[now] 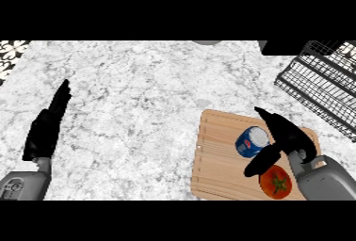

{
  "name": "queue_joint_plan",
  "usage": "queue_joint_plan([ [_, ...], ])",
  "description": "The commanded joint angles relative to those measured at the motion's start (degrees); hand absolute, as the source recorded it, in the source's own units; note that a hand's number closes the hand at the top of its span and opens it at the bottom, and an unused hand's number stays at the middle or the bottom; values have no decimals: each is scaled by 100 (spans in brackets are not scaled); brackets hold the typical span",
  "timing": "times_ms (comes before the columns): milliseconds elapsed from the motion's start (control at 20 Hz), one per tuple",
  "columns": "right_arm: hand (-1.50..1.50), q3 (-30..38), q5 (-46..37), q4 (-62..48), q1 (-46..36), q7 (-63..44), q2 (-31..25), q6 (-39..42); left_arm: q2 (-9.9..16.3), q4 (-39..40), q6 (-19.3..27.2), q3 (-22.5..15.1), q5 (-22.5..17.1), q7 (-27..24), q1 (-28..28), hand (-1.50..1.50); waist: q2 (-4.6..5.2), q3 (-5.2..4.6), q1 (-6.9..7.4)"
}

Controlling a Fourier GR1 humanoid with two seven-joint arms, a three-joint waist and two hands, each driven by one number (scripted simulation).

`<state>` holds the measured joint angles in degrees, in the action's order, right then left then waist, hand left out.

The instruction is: Pick the can from the cutting board and place it in the tiered basket

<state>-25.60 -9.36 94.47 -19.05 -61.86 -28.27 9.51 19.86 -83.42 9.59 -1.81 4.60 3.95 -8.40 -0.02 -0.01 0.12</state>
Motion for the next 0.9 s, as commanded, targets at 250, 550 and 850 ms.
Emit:
queue_joint_plan([
  [250, -150, 269, -234, -748, -231, -264, 693, 447, -155, 160, -166, 160, 154, -26, -86, 0, 3, 1, 0],
  [550, 150, -429, -286, -824, 64, 785, 255, 1061, -75, 85, -231, 242, 103, -78, -47, 0, 7, 1, 0],
  [850, 150, -17, -721, -1390, -309, 664, 1185, 535, -240, 222, -322, 307, 187, -131, -152, 0, 8, 1, 15],
])
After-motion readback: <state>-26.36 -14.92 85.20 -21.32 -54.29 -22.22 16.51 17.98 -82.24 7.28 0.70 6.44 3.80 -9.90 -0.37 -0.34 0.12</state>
